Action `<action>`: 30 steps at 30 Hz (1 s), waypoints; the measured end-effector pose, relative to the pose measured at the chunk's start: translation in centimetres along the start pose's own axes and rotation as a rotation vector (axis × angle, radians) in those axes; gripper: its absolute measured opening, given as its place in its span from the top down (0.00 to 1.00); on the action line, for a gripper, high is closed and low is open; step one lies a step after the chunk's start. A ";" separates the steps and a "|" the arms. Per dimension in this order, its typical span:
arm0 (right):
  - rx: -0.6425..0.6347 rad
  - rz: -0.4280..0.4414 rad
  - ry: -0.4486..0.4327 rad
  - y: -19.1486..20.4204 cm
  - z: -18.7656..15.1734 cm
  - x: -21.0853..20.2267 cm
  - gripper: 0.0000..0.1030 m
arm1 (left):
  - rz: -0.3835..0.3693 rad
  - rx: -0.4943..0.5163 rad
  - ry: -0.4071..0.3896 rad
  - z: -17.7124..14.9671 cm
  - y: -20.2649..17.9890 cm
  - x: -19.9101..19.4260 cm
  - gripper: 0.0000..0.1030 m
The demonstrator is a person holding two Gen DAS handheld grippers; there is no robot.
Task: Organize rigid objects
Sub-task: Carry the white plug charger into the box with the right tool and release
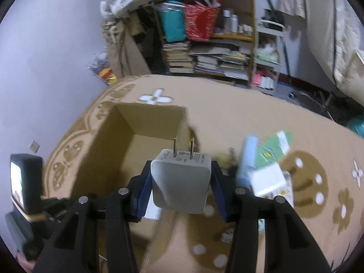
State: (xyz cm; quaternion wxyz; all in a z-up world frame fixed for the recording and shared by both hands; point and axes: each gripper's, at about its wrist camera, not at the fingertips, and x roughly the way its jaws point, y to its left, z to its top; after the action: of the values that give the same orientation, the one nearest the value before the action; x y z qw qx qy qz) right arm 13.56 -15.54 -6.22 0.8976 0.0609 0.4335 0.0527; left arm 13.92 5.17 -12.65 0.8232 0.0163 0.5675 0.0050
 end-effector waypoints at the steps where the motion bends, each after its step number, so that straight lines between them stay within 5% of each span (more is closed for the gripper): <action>1: -0.014 0.004 0.002 0.5 0.2 0.2 0.50 | 0.001 0.001 -0.001 0.0 0.0 0.0 0.89; 13: -0.090 0.059 0.070 4.6 0.1 3.1 0.50 | -0.007 0.001 -0.006 0.0 0.2 0.0 0.88; 30: -0.082 0.072 0.157 5.0 -1.2 6.4 0.50 | -0.035 -0.020 -0.006 -0.1 0.5 0.0 0.88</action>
State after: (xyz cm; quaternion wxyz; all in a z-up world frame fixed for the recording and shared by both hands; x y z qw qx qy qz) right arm 16.31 -9.63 -11.12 0.8600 0.0353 0.4977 0.1072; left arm 13.79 5.71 -12.64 0.8250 -0.0020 0.5651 -0.0040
